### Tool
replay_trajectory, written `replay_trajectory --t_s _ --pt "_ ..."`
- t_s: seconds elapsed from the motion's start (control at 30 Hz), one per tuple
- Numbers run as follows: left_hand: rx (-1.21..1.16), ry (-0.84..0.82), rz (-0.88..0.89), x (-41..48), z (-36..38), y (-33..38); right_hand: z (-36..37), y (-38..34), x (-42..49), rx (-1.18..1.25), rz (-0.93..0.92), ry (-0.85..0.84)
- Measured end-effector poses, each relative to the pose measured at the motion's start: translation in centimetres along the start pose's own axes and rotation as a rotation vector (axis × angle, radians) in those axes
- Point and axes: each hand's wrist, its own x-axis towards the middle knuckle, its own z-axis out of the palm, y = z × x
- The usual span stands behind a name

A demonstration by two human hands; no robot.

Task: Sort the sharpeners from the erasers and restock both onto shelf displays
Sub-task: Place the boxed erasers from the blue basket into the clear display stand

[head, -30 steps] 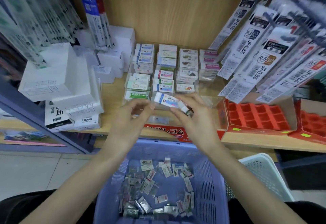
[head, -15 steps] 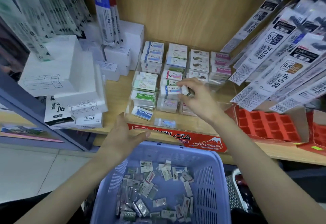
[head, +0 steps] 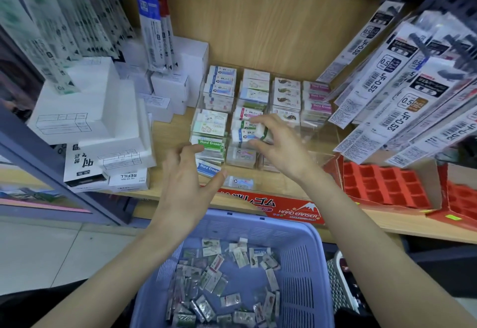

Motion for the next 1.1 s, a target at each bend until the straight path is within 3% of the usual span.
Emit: replay_trajectory --t_s 0.07,0.2,0.4,0.57,0.67,0.83,0.93,1.1 --pt "-0.027 -0.002 -0.016 0.3 -0.2 0.1 0.1 0.3 0.9 0.014 0.017 -0.007" --pt "-0.078 -0.021 -0.058 0.5 -0.6 0.0 -0.4 1.2 2.7 0.187 0.129 0.179" --pt "-0.083 -0.025 -0.074 0.7 -0.4 -0.3 -1.3 0.6 4.3 0.111 0.133 -0.063" --pt "-0.104 0.009 -0.013 0.6 -0.6 0.1 -1.7 -0.7 0.3 0.422 0.086 -0.027" --pt "-0.309 -0.03 0.011 0.5 -1.4 0.9 -2.1 -2.4 -2.3 0.377 -0.007 -0.04" --pt "-0.67 -0.236 -0.086 0.1 -2.1 2.5 -2.3 -4.9 -5.4 0.283 -0.172 -0.029" --pt "-0.7 -0.28 -0.09 0.0 -1.7 2.6 -1.7 -5.0 -6.2 0.32 -0.152 -0.019" --pt "-0.79 -0.26 -0.148 0.0 -1.7 2.6 -1.7 -5.1 -7.6 0.717 0.079 0.015"
